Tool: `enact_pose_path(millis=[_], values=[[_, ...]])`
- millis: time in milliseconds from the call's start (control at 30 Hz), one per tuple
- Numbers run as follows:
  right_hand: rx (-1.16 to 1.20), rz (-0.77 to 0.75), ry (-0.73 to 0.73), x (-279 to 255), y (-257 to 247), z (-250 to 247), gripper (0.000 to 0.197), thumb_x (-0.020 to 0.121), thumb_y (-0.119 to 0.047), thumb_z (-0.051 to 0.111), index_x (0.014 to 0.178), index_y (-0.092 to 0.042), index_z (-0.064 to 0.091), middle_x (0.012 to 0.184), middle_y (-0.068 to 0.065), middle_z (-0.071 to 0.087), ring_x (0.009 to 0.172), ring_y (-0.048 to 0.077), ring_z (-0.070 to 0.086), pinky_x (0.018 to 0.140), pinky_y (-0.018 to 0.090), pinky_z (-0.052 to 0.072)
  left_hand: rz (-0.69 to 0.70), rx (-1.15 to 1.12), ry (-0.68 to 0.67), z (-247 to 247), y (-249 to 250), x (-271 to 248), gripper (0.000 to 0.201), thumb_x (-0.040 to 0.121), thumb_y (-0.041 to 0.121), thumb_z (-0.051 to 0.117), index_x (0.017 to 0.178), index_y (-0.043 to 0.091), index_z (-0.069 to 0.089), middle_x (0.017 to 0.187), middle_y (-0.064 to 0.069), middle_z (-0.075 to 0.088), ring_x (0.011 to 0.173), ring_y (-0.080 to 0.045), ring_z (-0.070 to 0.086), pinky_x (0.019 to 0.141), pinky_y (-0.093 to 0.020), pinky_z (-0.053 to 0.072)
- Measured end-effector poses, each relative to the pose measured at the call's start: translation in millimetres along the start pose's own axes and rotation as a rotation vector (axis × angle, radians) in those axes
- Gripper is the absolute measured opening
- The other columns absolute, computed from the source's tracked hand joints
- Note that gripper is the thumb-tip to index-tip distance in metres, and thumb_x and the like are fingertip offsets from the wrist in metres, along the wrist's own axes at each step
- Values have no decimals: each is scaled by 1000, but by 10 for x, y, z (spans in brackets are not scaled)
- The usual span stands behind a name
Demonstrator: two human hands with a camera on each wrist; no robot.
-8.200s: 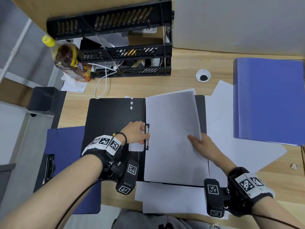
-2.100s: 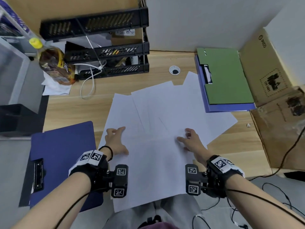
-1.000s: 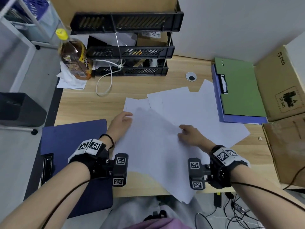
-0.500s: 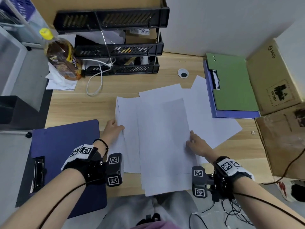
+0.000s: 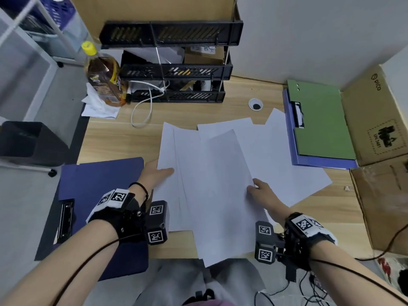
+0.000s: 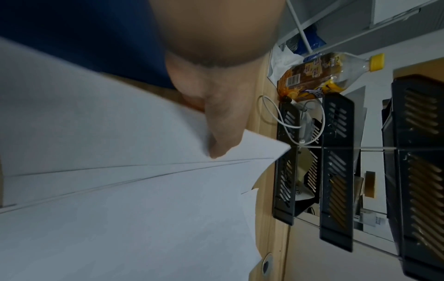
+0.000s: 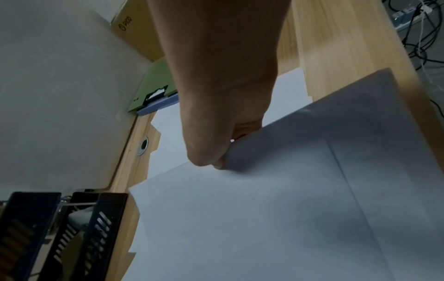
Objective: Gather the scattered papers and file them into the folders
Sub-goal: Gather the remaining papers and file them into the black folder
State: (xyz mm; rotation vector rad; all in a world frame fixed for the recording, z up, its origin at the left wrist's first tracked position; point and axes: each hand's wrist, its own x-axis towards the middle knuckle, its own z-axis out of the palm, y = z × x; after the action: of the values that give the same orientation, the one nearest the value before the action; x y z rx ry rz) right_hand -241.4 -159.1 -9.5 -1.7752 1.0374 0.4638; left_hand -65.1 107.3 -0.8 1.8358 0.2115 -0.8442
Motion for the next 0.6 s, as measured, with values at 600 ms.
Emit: enact_pose_path(millis=[600], values=[[234, 68, 224, -286, 330, -204, 26, 93, -3, 40, 94, -18, 62, 72, 0, 57, 59, 15, 46, 48, 19, 34, 8, 210, -33, 434, -151, 101, 35, 84, 13, 67, 119, 11, 62, 113, -4, 66, 101, -25, 61, 86, -30, 49]])
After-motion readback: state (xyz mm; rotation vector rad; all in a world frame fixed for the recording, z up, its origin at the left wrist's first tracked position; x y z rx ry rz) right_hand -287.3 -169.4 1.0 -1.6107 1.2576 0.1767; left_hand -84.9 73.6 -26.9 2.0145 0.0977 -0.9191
